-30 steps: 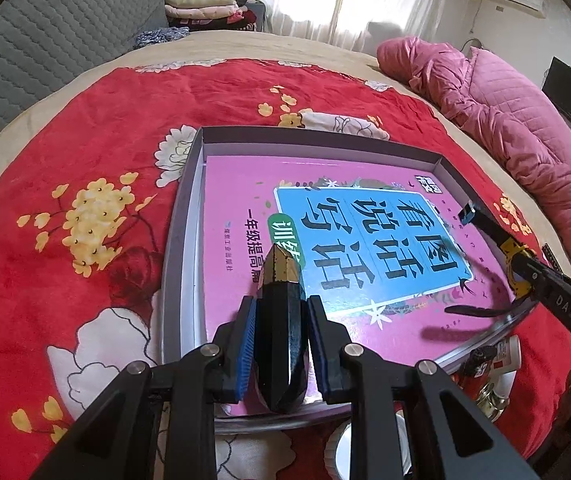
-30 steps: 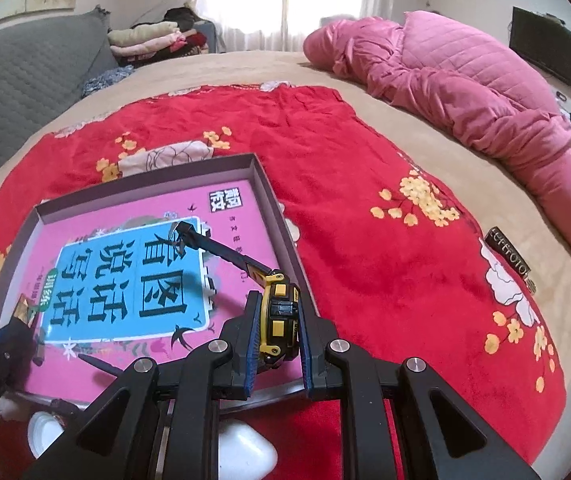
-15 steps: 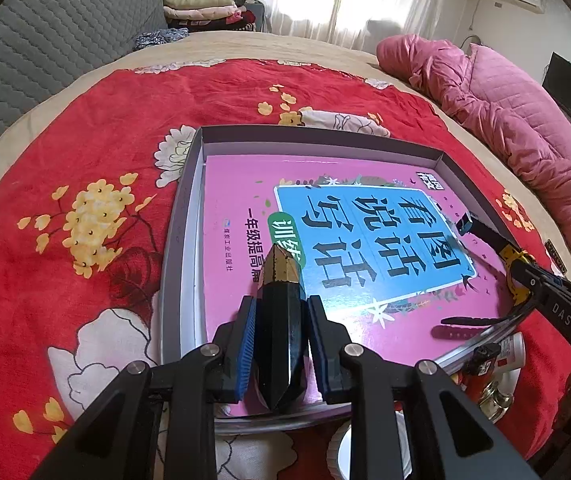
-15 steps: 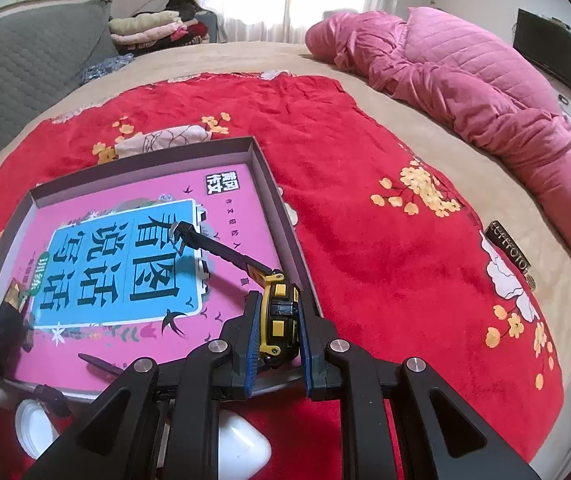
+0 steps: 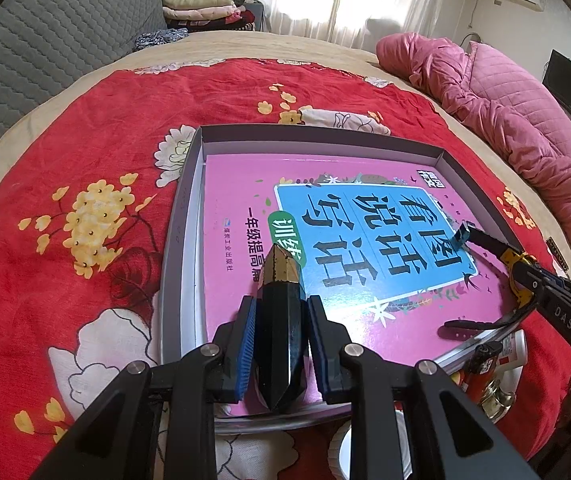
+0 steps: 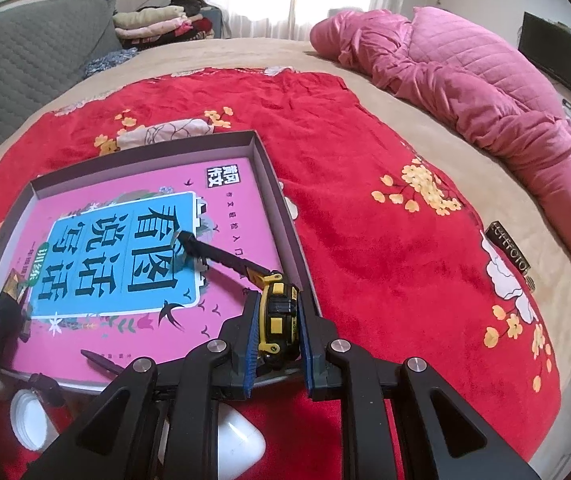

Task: Organize rigid objects
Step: 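Lower the tape measure into the grey box and open the right gripper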

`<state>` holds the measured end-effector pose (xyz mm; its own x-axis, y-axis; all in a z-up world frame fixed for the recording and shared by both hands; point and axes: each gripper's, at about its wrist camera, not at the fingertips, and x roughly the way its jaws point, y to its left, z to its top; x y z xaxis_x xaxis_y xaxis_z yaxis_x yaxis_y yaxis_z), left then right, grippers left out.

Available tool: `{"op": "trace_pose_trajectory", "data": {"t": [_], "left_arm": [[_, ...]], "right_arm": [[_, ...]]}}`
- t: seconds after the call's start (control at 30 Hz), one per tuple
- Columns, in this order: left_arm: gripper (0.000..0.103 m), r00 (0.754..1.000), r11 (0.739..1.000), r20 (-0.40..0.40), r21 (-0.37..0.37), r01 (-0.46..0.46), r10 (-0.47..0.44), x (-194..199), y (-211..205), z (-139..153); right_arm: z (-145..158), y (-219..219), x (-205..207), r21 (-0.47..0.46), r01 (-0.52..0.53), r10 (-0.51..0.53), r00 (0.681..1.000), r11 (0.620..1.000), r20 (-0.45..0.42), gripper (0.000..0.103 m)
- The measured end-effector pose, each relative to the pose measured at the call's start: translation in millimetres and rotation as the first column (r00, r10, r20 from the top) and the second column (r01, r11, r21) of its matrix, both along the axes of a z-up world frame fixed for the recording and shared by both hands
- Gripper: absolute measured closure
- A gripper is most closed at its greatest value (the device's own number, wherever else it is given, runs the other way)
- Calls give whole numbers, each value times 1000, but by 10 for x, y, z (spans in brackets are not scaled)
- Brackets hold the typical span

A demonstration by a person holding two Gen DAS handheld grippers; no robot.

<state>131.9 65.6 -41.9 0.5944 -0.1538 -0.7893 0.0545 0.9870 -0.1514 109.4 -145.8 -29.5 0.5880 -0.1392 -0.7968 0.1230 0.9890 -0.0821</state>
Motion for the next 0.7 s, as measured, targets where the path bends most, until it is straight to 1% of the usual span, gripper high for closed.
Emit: {"op": "trace_pose_trajectory", "data": {"t": [0.13, 0.37, 0.47, 0.53, 0.6, 0.7], "left_arm": [[78, 1000, 1000, 0, -10, -2, 2, 6, 4, -11], [77, 1000, 1000, 2, 3, 1, -1, 3, -2, -10], [77, 1000, 1000, 3, 15, 3, -3, 3, -5, -11], [77, 1000, 999, 3, 35, 7, -7, 2, -17, -16], [77, 1000, 998, 5, 55, 9, -9, -1, -37, -18], [77, 1000, 998, 6, 57, 9, -9, -4, -40, -14]], "right_arm": [[1, -8, -26, 9, -3, 3, 1000, 1000, 5, 84], [81, -21, -81, 27, -7, 6, 1000, 1000, 24, 81], [146, -5, -120, 5, -15, 15, 999, 1000, 41, 77], [175, 2, -140, -3, -22, 22, 999, 1000, 50, 71], [189, 4, -163, 4, -25, 25, 998, 1000, 53, 69], [190, -8, -157, 15, -27, 27, 998, 1000, 49, 69]]}}
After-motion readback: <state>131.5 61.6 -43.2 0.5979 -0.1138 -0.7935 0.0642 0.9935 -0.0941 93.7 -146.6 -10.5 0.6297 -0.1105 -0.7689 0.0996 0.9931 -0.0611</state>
